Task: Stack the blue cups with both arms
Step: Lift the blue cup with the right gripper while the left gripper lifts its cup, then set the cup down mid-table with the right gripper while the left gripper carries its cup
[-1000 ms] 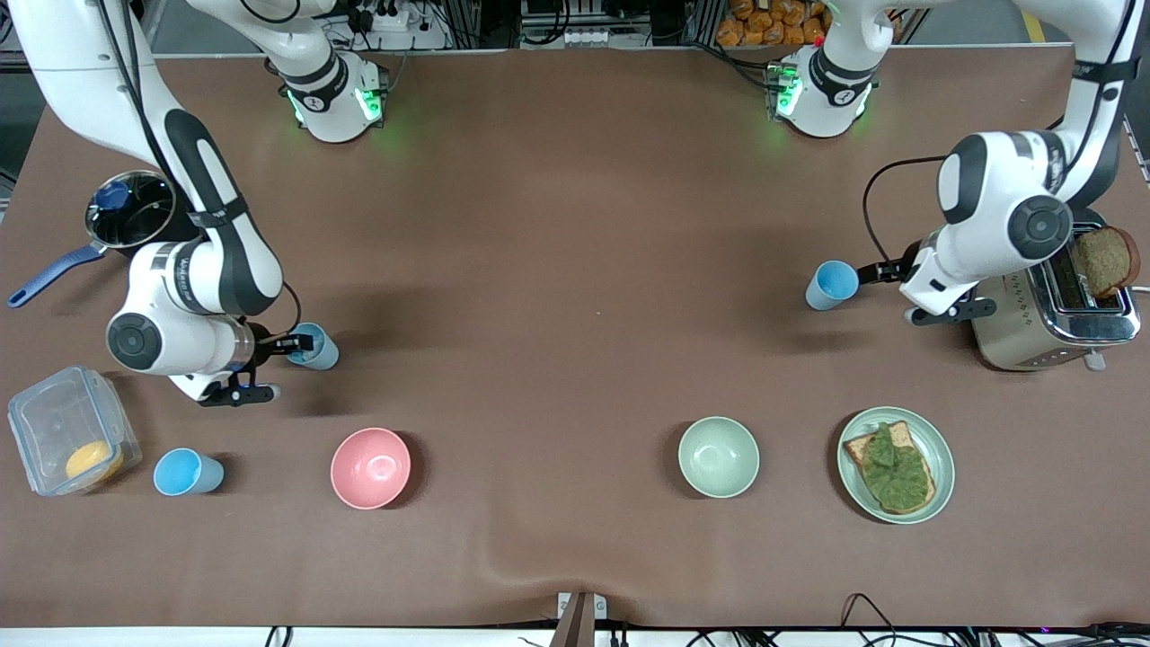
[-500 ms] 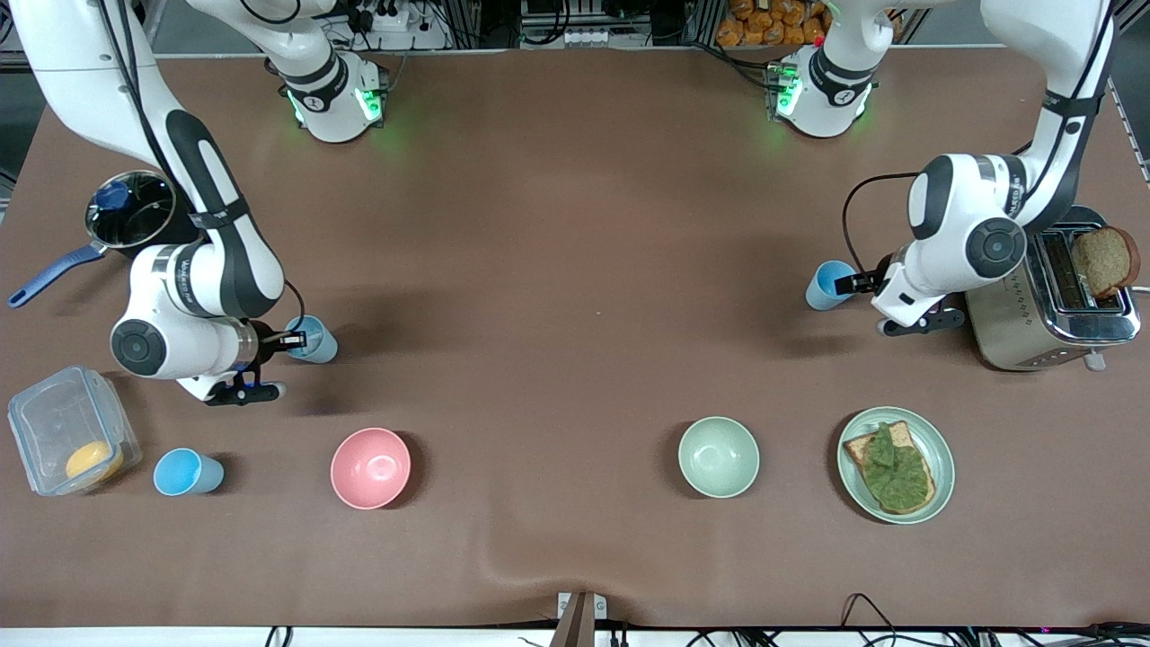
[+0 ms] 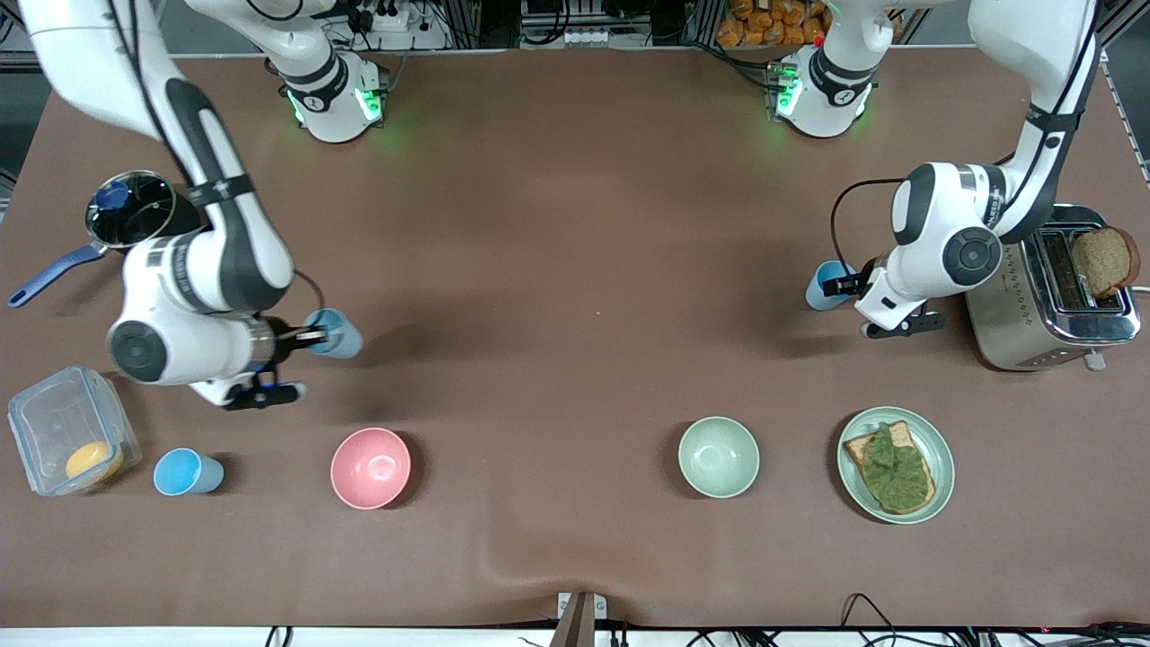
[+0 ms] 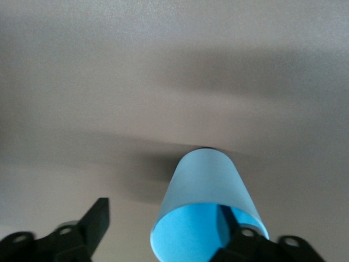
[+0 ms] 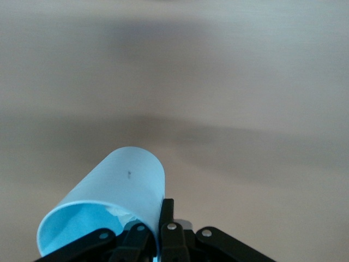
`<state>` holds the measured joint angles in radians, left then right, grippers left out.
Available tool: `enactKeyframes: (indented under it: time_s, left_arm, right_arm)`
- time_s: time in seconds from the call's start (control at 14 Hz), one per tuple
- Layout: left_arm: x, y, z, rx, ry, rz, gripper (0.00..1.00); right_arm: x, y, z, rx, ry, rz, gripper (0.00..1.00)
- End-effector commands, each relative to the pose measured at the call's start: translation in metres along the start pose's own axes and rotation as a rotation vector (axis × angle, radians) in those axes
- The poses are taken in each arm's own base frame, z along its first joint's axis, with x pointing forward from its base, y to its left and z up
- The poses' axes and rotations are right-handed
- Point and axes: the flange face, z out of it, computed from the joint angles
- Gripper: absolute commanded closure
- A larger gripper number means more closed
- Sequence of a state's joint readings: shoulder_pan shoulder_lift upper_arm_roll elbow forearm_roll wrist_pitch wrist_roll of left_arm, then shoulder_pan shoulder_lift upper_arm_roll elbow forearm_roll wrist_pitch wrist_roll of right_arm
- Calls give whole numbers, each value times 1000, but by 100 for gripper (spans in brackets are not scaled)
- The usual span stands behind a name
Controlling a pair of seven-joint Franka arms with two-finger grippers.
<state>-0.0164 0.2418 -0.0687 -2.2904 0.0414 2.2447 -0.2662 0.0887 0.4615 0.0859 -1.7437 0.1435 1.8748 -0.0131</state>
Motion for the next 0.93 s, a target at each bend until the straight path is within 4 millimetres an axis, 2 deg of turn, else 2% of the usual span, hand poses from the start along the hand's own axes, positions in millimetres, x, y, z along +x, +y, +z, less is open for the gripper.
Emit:
enactKeyframes:
  time_s: [0.0,0.14,0.21,0.29,0.36,0.43,0.57,0.71,0.86]
  left_arm:
    - [0,7,2,6,11,-28,100]
    - [1,10,0,4,23,-25,100]
    - [0,12,-3,3,31,-24,100]
    - [0,13,-11,0,46,-38,100]
    - [-2,16,-23,-6,69,-45,100]
    - [-5,19,-39,-12,99,-57,100]
    - [-7,20,-74,-33,160,-125,100]
    - [-7,38,-104,-89,191,-185,100]
    - [-4,48,-136,-136,195,-241,100]
  right_arm:
    - [-5,-85,-4,26,23,38,100]
    - [-18,-171,8,-2,56,80,100]
    - [-23,-204,18,-2,81,98,100]
    - [-31,-236,27,-2,110,109,100]
    - [-46,-283,45,-4,133,110,100]
    - [-53,-311,58,10,166,159,100]
    - [-62,-348,84,36,212,204,100]
    - [-65,-356,98,33,209,201,100]
    - [-64,-356,114,14,188,198,100]
